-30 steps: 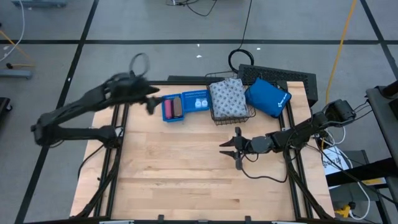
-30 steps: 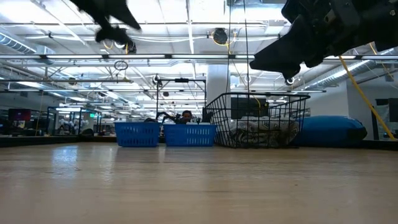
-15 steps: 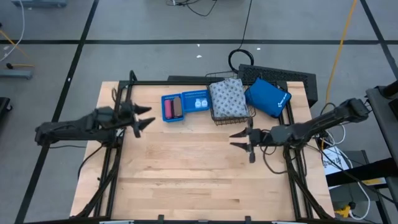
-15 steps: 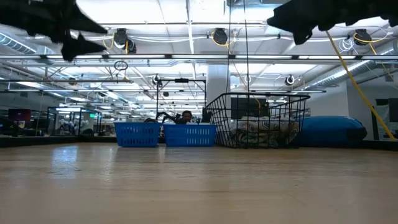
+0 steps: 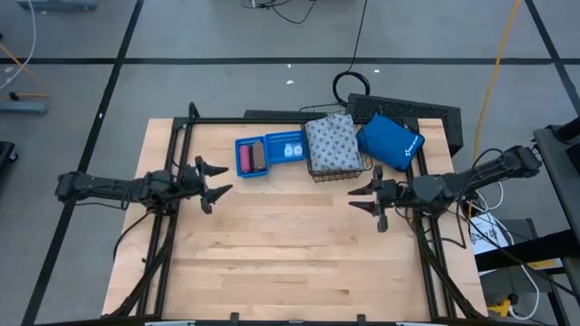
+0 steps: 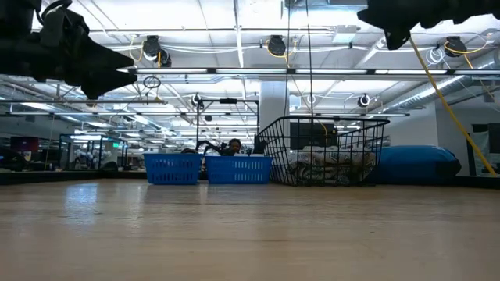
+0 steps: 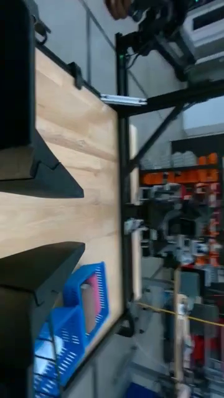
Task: Pick & Place Medicine items
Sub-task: Return to Home Position
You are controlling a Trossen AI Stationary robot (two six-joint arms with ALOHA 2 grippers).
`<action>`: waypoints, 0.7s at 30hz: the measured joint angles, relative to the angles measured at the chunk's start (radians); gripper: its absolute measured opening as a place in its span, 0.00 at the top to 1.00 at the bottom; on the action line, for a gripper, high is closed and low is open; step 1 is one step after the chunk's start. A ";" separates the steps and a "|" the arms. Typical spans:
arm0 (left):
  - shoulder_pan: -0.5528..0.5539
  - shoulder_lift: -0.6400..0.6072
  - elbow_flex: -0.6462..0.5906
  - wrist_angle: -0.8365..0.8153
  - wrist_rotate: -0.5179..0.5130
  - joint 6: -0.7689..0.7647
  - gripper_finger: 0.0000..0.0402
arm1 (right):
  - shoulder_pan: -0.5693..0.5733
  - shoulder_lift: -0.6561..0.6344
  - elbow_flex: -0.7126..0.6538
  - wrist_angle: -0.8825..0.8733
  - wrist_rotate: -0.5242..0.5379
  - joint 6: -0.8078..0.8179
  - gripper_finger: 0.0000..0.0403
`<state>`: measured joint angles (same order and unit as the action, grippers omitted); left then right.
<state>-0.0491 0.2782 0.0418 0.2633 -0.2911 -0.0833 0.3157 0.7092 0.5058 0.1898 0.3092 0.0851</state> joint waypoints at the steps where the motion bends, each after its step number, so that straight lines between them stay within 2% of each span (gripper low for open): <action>1: -0.001 -0.008 0.000 -0.010 -0.013 0.012 0.27 | 0.000 -0.022 -0.011 0.005 0.000 -0.014 0.71; 3: -0.001 -0.027 0.000 -0.034 -0.037 0.022 0.27 | 0.000 -0.072 -0.048 0.011 -0.008 -0.046 0.71; 9: -0.001 -0.066 0.000 -0.105 -0.051 0.018 0.27 | -0.026 -0.254 -0.228 0.132 -0.156 -0.052 0.71; 13: -0.001 -0.062 0.000 -0.120 -0.050 -0.005 0.27 | -0.055 -0.371 -0.327 0.198 -0.184 -0.045 0.71; 17: -0.001 -0.061 0.000 -0.135 -0.014 -0.005 0.27 | -0.089 -0.473 -0.386 0.203 -0.186 -0.042 0.71; 21: -0.001 -0.061 0.000 -0.140 0.032 -0.007 0.27 | -0.126 -0.531 -0.421 0.201 -0.242 -0.032 0.71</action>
<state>-0.0502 0.2176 0.0418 0.1235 -0.2589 -0.0902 0.1894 0.1784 0.0847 0.3912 0.0670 0.0526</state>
